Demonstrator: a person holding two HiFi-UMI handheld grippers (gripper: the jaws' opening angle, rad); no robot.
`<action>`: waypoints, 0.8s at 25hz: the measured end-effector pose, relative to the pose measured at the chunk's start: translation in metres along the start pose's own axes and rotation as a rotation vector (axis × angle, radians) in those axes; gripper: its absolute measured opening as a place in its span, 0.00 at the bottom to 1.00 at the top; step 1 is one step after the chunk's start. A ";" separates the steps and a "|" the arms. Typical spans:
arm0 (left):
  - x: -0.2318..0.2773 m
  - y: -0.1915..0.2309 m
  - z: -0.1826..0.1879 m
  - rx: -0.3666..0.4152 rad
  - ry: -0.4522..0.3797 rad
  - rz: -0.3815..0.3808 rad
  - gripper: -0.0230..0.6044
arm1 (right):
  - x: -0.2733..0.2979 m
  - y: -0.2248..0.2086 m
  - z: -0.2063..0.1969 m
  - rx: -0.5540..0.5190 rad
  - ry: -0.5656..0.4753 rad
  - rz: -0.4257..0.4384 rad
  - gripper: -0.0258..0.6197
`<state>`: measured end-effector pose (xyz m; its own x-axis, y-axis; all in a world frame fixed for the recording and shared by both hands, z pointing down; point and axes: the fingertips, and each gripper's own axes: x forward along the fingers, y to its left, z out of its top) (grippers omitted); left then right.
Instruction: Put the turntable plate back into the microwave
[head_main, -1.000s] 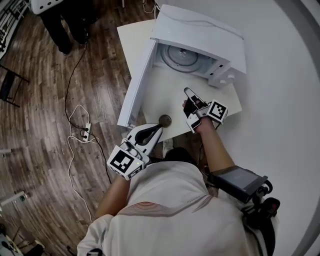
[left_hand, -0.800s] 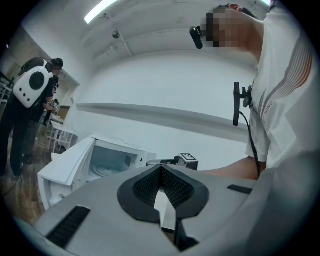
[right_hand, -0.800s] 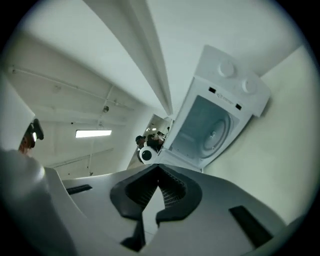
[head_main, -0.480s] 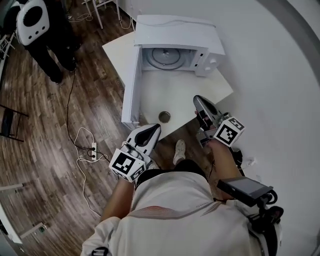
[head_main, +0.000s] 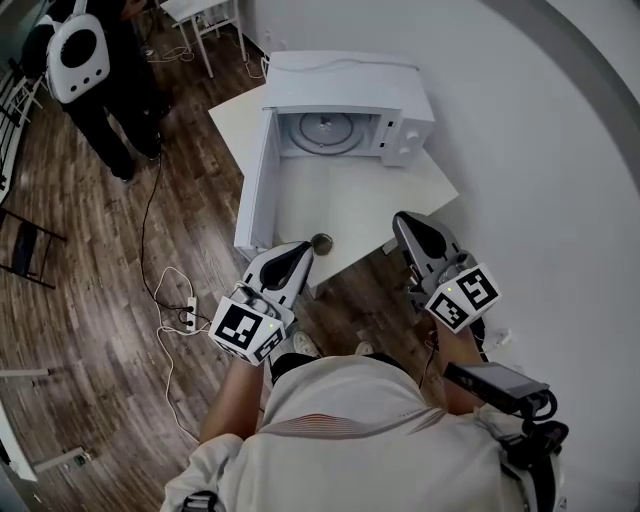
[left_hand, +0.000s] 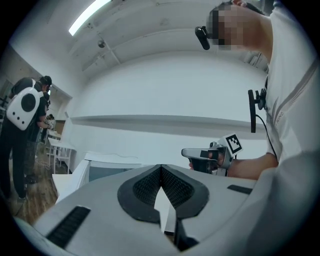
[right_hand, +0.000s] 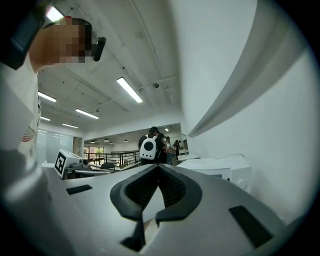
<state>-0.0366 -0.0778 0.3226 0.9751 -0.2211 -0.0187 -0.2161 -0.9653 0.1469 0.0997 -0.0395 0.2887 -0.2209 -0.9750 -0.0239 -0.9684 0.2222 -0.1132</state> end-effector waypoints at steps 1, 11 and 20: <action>0.002 -0.004 0.003 0.005 -0.002 0.010 0.05 | -0.006 -0.001 0.003 -0.019 0.002 0.003 0.05; 0.023 -0.101 0.010 0.038 -0.009 0.097 0.05 | -0.094 -0.023 0.019 -0.046 0.023 0.069 0.05; 0.018 -0.141 -0.007 0.042 -0.010 0.126 0.05 | -0.132 -0.018 0.011 -0.055 0.037 0.085 0.05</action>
<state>0.0117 0.0558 0.3087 0.9396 -0.3420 -0.0131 -0.3388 -0.9348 0.1068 0.1476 0.0854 0.2827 -0.3055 -0.9522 0.0054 -0.9507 0.3047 -0.0575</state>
